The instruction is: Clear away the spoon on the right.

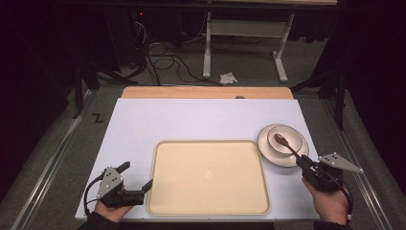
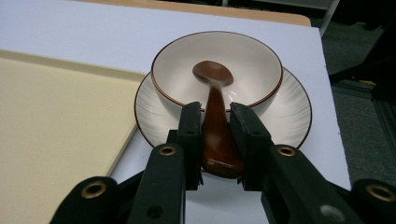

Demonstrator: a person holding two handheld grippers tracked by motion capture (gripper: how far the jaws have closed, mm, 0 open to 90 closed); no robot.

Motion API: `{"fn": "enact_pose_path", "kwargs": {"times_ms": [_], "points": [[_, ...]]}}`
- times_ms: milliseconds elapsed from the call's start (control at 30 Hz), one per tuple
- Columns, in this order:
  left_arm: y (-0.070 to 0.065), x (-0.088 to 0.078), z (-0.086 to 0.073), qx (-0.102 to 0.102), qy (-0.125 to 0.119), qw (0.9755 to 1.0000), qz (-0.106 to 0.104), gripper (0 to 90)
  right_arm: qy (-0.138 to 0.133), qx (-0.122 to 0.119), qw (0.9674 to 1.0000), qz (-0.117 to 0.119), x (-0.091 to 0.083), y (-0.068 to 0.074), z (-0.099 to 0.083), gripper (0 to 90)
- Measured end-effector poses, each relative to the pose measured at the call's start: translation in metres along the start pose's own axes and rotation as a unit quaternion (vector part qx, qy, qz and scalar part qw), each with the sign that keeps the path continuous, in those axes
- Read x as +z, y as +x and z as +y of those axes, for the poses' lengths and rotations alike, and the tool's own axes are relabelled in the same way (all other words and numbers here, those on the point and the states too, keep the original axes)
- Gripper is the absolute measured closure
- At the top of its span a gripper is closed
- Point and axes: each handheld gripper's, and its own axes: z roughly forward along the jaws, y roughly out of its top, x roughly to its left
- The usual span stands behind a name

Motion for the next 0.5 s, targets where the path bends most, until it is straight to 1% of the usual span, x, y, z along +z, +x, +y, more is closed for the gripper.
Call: {"fn": "enact_pose_path", "kwargs": {"times_ms": [200, 300, 333, 467, 500], "points": [[0.0, -0.001, 0.0, 0.001, 0.0, 1.0, 0.001, 0.9, -0.017, -0.004, 0.9998, -0.002, -0.005, 0.0, 0.001, 77.0], [0.001, -0.001, 0.0, 0.001, -0.001, 1.0, 0.001, 0.9, -0.032, -0.008, 0.9994, -0.001, -0.011, 0.002, 0.003, 77.0], [0.001, -0.001, 0.0, 0.001, -0.001, 1.0, 0.001, 0.9, -0.032, -0.008, 0.9994, -0.001, -0.011, 0.002, 0.003, 77.0], [0.001, -0.001, 0.0, 0.0, -0.002, 1.0, 0.001, 1.0, -0.055, -0.014, 0.9984, 0.001, -0.019, 0.006, 0.006, 77.1], [0.001, -0.001, 0.0, 0.0, -0.002, 1.0, 0.001, 0.9, -0.065, -0.018, 0.9977, 0.004, -0.022, 0.009, 0.008, 77.0]]}}
